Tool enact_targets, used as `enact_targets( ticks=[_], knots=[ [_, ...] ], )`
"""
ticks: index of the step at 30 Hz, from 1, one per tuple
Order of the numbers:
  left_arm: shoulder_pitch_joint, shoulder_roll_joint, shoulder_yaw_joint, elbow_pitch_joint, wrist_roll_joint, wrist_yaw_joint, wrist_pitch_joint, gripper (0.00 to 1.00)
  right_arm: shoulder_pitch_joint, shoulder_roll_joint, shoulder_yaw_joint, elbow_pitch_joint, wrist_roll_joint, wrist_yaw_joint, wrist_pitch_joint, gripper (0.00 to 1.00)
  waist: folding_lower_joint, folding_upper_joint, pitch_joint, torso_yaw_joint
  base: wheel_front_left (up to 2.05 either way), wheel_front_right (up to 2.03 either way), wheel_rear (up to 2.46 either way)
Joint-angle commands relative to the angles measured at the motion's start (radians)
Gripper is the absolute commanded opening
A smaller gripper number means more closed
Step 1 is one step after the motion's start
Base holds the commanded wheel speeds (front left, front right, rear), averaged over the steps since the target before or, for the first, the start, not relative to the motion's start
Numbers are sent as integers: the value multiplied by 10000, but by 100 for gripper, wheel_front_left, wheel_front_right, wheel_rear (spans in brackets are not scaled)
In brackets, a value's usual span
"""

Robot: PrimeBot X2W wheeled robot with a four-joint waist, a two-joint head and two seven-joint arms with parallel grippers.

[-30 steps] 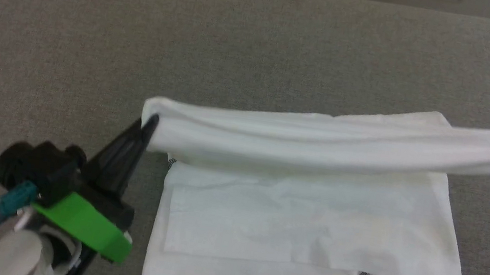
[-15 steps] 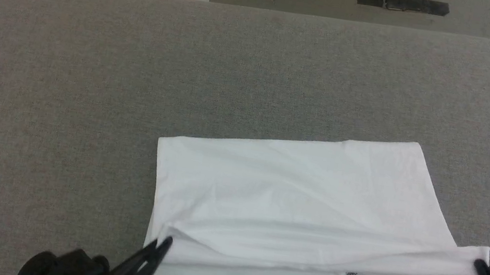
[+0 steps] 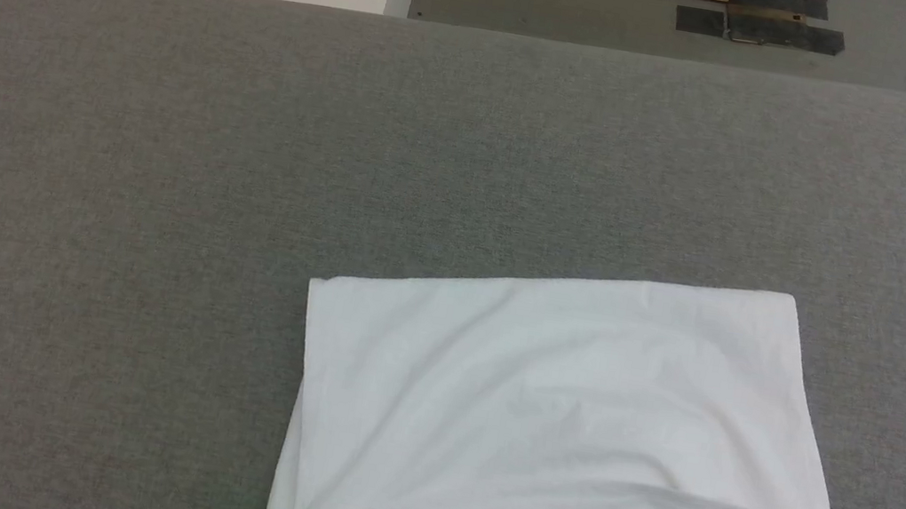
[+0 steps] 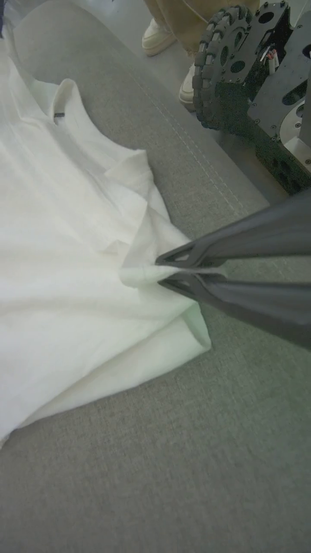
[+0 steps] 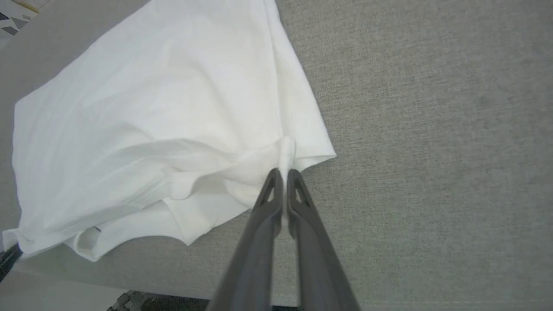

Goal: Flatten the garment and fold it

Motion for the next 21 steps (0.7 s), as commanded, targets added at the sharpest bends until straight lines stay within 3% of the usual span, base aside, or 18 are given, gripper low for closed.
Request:
enact_targets(
  ticks=[1,7,11,16,21],
  knots=[
    [-30,-90,169,87,62,41,-124,100,133,-83,-57,19,-62,-15,-91,100,1,0,-19,55,0,0,0],
    [490,-325,1538,-463,-639,310,-291,100,261,-68,-309,-362,357,-15,-4,100,1,0,-139,143,0,0,0],
    [1038,-1019,3820,-1689,-835,687,-300,100,-7,-38,-920,-920,484,-15,-211,100,1,0,-210,224,0,0,0],
    [1323,-2268,6204,-3162,505,1150,-302,100,-975,-71,-1348,-1022,-187,-15,-534,100,1,0,-129,242,0,0,0],
    [1267,-3448,7133,-3875,2094,1456,-303,100,-1980,-410,-843,-470,-1152,-15,-513,100,1,0,149,255,0,0,0]
  ],
)
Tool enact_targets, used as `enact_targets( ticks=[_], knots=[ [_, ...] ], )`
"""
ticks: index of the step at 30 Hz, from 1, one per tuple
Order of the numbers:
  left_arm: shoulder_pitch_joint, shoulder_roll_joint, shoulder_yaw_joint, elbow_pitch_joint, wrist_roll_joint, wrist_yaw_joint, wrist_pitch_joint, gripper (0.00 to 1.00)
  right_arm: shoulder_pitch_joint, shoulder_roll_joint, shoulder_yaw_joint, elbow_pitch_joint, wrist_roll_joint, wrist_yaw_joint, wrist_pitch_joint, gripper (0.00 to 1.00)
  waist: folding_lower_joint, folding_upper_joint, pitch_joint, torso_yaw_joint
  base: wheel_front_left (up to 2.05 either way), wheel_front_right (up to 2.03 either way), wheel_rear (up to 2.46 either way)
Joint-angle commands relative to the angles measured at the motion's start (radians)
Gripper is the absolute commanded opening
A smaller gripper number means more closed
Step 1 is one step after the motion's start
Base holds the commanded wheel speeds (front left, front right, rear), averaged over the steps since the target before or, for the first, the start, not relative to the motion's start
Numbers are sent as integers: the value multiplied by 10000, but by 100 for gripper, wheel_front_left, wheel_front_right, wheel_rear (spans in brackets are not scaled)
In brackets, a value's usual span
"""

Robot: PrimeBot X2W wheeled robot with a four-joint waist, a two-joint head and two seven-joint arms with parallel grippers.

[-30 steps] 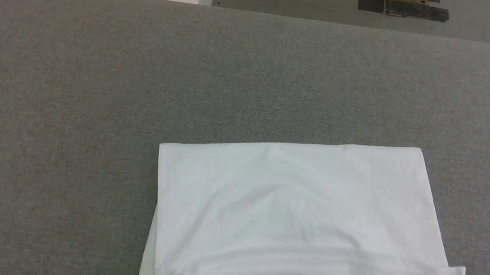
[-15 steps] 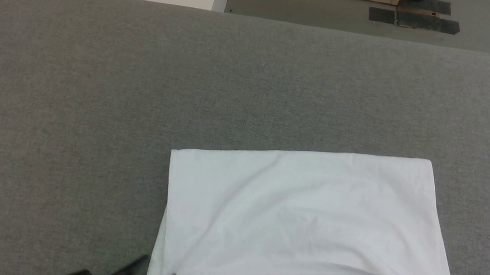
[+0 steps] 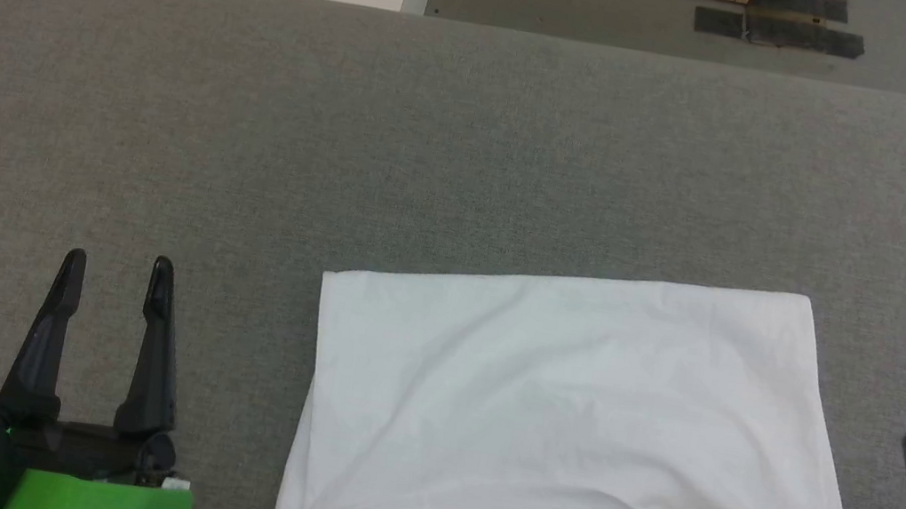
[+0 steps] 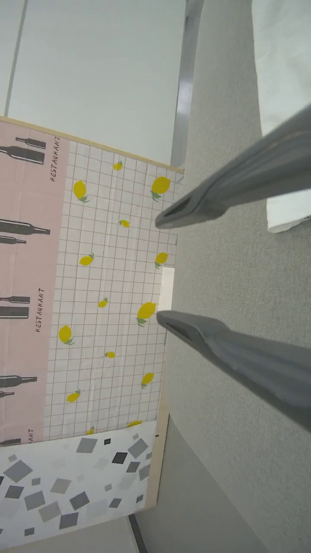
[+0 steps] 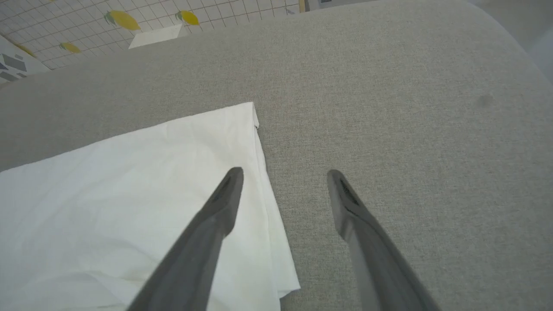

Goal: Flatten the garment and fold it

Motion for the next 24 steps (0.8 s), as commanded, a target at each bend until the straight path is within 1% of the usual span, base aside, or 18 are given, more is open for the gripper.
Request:
enact_targets(
  ticks=[1,3,5,9,13,16,19,20,21,22,24],
  knots=[
    [19,-272,100,-47,368,56,-36,100,-348,-98,161,252,-182,-15,-17,100,1,0,192,37,0,0,0],
    [-55,-713,160,-12,679,6,-36,100,-682,-198,365,665,-345,-15,95,100,1,0,346,111,0,0,0],
    [-85,-922,77,161,1041,-185,-37,100,-961,-349,570,1091,-487,-15,244,100,1,0,521,197,0,0,0],
    [-231,-1224,-25,484,1503,-525,-37,100,-1416,-646,875,1875,-669,-15,458,100,1,0,876,440,0,0,0],
    [-420,-1459,68,702,1662,-830,-37,100,-1668,-835,969,2619,-732,-15,559,100,1,0,1159,724,0,0,0],
    [-522,-1602,141,861,1736,-1069,-37,100,-1659,-881,1100,3059,-512,-15,680,100,1,0,1306,898,0,0,0],
    [-556,-1753,229,953,1785,-1229,-37,100,-1546,-964,1320,3252,-259,-15,979,99,1,0,1380,979,0,0,0],
    [-557,-1806,260,981,1803,-1286,-37,100,-1488,-988,1371,3299,-189,-15,1163,44,1,0,1391,994,0,0,0],
    [-556,-1847,284,1009,1812,-1332,-37,100,-1454,-1027,1406,3318,-161,-15,1304,23,1,0,1392,1001,0,0,0],
    [-553,-1895,310,1053,1816,-1395,-37,100,-1423,-1067,1423,3327,-148,-15,1444,0,1,0,1382,1001,0,0,0],
    [-547,-1963,359,1142,1837,-1500,-37,100,-1407,-1064,1418,3332,-136,-15,1624,0,1,0,1305,973,0,0,0]
  ],
)
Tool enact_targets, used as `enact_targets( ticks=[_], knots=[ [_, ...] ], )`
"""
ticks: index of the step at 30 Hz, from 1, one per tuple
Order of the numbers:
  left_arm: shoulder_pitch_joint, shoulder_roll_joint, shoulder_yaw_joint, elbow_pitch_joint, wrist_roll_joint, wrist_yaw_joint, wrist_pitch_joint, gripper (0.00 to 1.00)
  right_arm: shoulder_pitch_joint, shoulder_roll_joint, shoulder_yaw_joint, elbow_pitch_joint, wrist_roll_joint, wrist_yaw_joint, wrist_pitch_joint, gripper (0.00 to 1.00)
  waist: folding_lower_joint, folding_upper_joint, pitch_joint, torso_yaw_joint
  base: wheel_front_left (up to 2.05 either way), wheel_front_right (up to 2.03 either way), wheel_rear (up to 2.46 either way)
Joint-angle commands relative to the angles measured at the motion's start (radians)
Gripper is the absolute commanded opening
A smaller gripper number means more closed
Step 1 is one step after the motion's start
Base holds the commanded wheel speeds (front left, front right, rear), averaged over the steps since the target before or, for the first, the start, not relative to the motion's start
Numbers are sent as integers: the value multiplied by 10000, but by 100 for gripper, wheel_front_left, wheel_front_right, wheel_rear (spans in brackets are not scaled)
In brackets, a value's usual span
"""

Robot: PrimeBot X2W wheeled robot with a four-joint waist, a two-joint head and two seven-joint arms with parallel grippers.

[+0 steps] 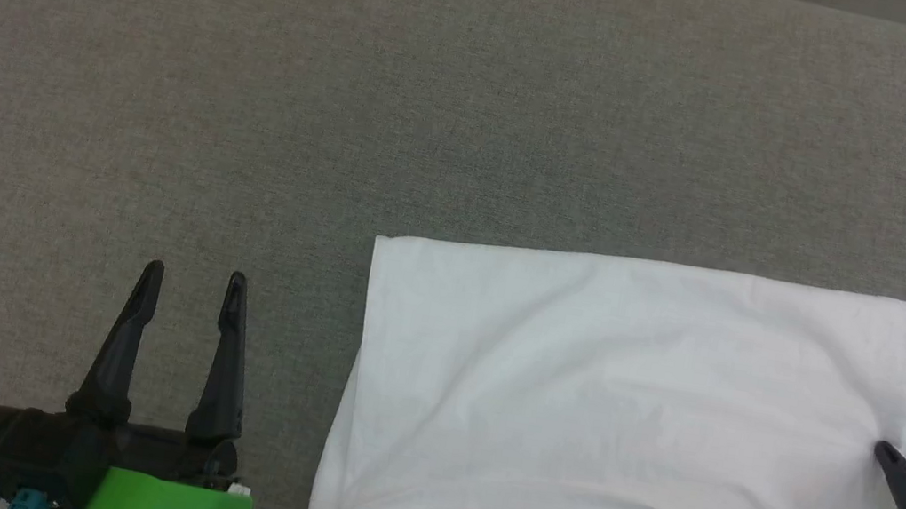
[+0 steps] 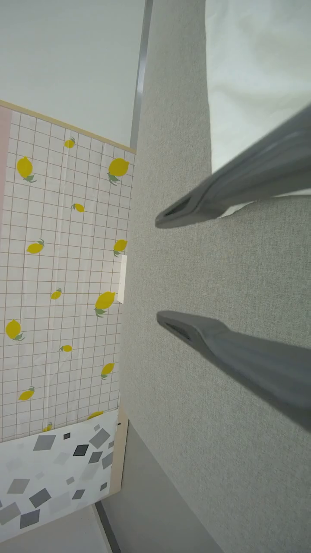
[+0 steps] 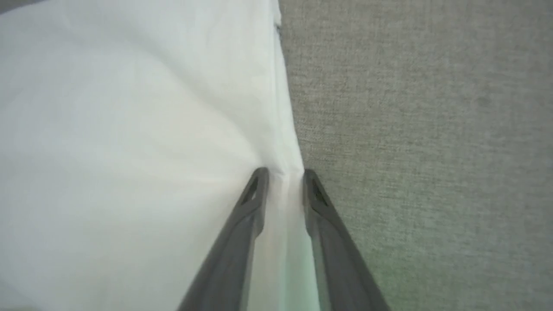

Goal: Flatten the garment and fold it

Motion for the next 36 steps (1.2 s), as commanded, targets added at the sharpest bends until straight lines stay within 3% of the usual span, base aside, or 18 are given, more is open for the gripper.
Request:
enact_targets(
  ticks=[1,7,15,19,23,31,36],
  knots=[
    [-164,-101,53,59,98,-92,-37,100,129,225,221,355,55,-13,305,0,0,0,-106,-48,0,0,0],
    [-84,-233,203,283,162,-352,-37,100,-227,226,-71,299,-188,-13,-42,0,0,0,-656,-342,0,0,0],
    [214,-335,295,522,215,-588,-37,100,-657,-120,-1961,756,-874,-13,-562,0,0,0,-1337,-747,0,0,0],
    [348,-388,285,593,226,-660,-37,100,-551,-129,-2283,559,-737,-13,-368,0,0,0,-1507,-900,0,0,0],
    [435,-437,272,651,224,-709,-37,100,-350,102,-1730,-378,-255,-13,219,0,0,0,-1627,-1005,0,0,0],
    [399,-540,232,785,125,-808,-38,100,67,1039,627,-3076,892,-13,2197,0,0,0,-1654,-1043,0,0,0],
    [284,-601,124,913,34,-856,-38,100,-8,1217,1932,-3718,1049,-13,2756,0,0,0,-1613,-860,0,0,0]
  ],
)
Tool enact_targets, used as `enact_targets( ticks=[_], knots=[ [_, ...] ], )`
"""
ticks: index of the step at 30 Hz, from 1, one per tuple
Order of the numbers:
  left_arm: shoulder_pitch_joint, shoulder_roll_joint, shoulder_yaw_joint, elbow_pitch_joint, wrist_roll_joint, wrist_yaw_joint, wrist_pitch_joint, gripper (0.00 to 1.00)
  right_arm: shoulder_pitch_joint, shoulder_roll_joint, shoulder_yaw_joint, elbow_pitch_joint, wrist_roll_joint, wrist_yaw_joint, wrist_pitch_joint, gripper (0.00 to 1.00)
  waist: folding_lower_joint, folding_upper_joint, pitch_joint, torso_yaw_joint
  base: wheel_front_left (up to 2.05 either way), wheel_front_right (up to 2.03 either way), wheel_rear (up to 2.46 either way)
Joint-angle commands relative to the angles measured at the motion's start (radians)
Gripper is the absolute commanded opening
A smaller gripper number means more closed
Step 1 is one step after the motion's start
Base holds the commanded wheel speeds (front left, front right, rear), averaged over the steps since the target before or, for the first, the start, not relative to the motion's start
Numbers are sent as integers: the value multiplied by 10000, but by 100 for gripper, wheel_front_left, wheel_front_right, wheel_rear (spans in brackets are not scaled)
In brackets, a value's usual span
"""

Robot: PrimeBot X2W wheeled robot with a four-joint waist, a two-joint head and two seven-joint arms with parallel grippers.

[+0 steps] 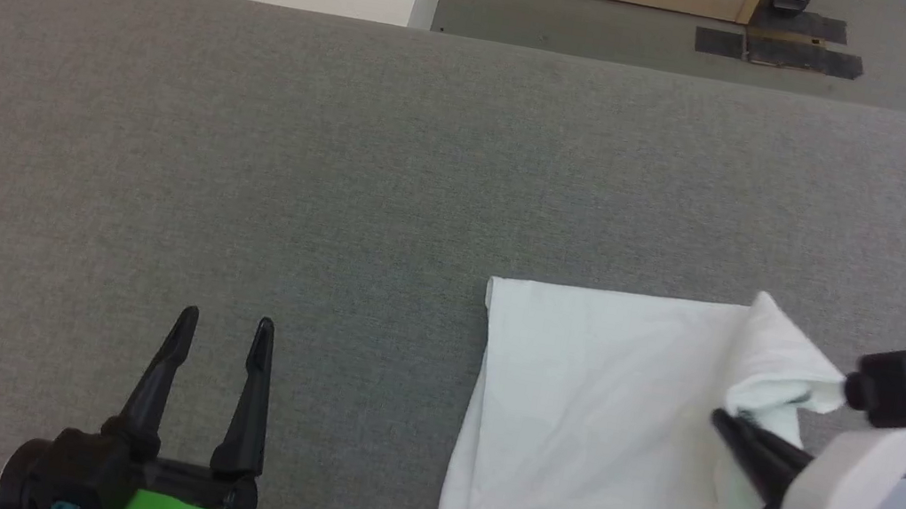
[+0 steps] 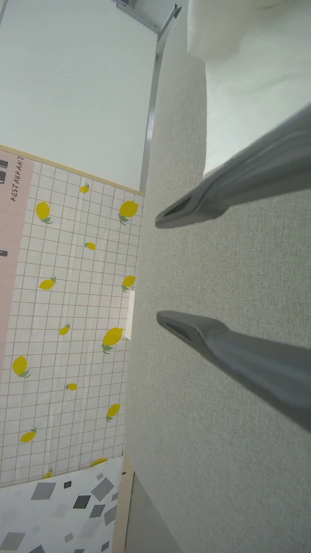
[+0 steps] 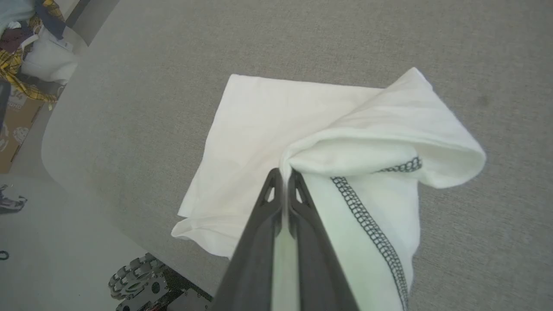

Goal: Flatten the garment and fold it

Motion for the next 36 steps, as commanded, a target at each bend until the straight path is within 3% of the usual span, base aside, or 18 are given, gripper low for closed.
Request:
enact_targets(
  ticks=[1,10,24,25,26,27,28,32,36],
  knots=[
    [-50,-52,-2,27,-54,-62,-38,100,-102,44,290,-89,69,-15,48,0,0,0,23,100,0,0,0],
    [-218,-99,34,148,-163,-146,-38,100,-1116,308,1800,895,-109,-15,-582,0,0,0,215,472,0,0,0],
    [-635,-131,-218,555,-415,-184,-38,100,-3097,610,3385,5506,-1419,-15,-2996,0,0,0,429,871,0,0,0],
    [-653,-132,-247,583,-451,-171,-38,100,-3209,619,3425,5893,-1575,-15,-3212,8,0,0,417,887,0,0,0],
    [-667,-132,-272,606,-478,-161,-38,100,-3276,624,3443,6191,-1620,-15,-3361,47,0,0,405,902,0,0,0],
    [-685,-133,-311,639,-504,-154,-38,100,-3360,626,3516,6526,-1635,-15,-3492,47,0,0,387,929,0,0,0],
    [-696,-133,-340,663,-520,-149,-38,100,-3430,628,3600,6745,-1633,-15,-3582,100,0,0,371,947,0,0,0],
    [-667,-134,-330,732,-561,-138,-38,100,-3648,631,3873,7125,-1323,-15,-3851,100,0,0,258,918,0,0,0],
    [-516,-134,-246,765,-583,-116,-38,100,-3543,629,3763,6612,-1040,-15,-3750,100,0,0,56,780,0,0,0]
  ],
)
